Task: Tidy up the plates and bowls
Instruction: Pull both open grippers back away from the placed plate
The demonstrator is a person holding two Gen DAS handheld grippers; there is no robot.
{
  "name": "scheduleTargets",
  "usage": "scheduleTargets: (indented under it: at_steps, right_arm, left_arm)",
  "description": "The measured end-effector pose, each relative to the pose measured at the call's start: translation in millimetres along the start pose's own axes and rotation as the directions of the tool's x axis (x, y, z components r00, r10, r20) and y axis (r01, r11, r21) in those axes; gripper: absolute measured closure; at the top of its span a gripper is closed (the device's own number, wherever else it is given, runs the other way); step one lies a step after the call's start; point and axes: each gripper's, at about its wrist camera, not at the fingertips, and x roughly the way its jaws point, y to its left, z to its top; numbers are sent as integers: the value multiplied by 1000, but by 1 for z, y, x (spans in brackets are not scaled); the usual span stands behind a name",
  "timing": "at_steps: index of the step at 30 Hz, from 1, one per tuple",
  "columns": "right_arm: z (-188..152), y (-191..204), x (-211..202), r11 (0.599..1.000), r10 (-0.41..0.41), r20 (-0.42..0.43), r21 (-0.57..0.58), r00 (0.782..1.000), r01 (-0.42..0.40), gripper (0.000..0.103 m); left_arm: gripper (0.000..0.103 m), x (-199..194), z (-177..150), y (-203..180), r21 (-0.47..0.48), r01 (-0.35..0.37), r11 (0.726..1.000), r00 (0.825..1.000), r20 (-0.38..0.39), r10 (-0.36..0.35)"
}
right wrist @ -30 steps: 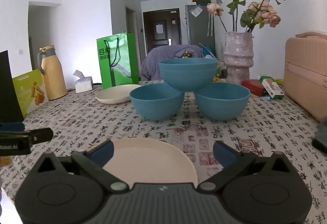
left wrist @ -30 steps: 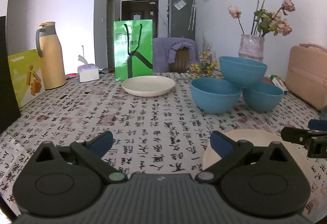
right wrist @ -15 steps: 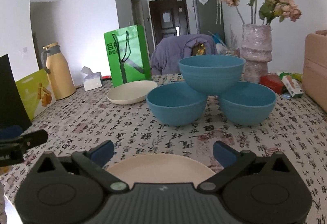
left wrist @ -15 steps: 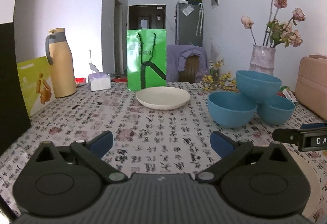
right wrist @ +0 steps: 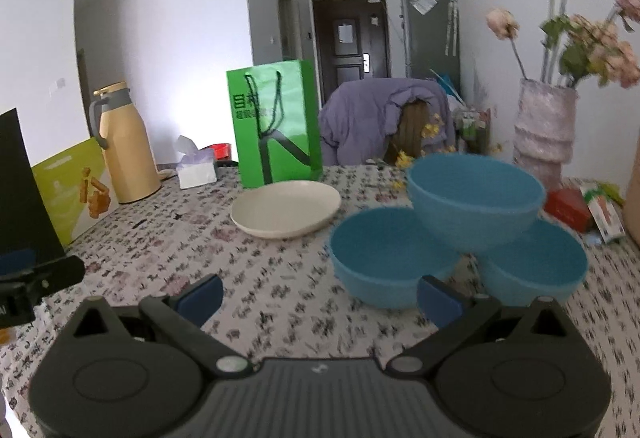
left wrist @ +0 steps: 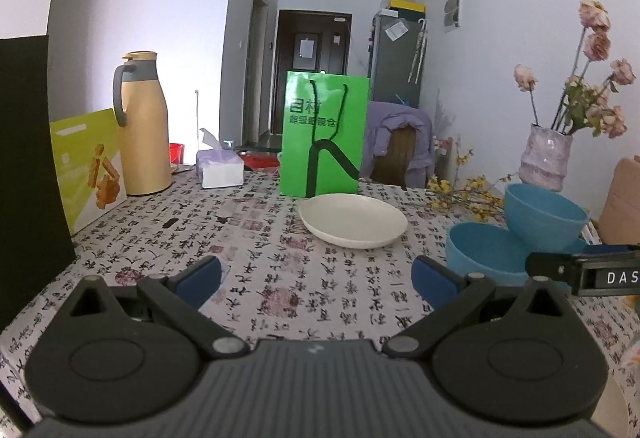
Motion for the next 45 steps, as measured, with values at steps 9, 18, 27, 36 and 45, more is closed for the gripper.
scheduleTargets:
  at_steps: [9, 18, 27, 36, 45]
  right_arm:
    - [44, 15, 29, 1000, 25, -9, -4, 1000, -25, 0]
    - [84, 24, 65, 1000, -2, 18, -26, 1000, 2, 0]
    - [115, 17, 101, 1000, -15, 20, 18, 1000, 14, 0]
    - [139, 10, 149, 998, -44, -20, 41, 999, 45, 0]
    - [155, 0, 185, 994, -82, -23, 73, 996, 84, 0]
  left_arm:
    - [0, 27, 38, 20, -36, -56, 998, 998, -16, 56]
    - [0, 59, 67, 28, -74, -89, 993, 996, -6, 89]
    - [0, 100, 92, 33, -129, -81, 988, 997, -7, 80]
    - [0, 149, 114, 30, -187, -81, 979, 997, -36, 75]
    - [0, 195, 132, 29, -240, -87, 967, 996, -47, 78]
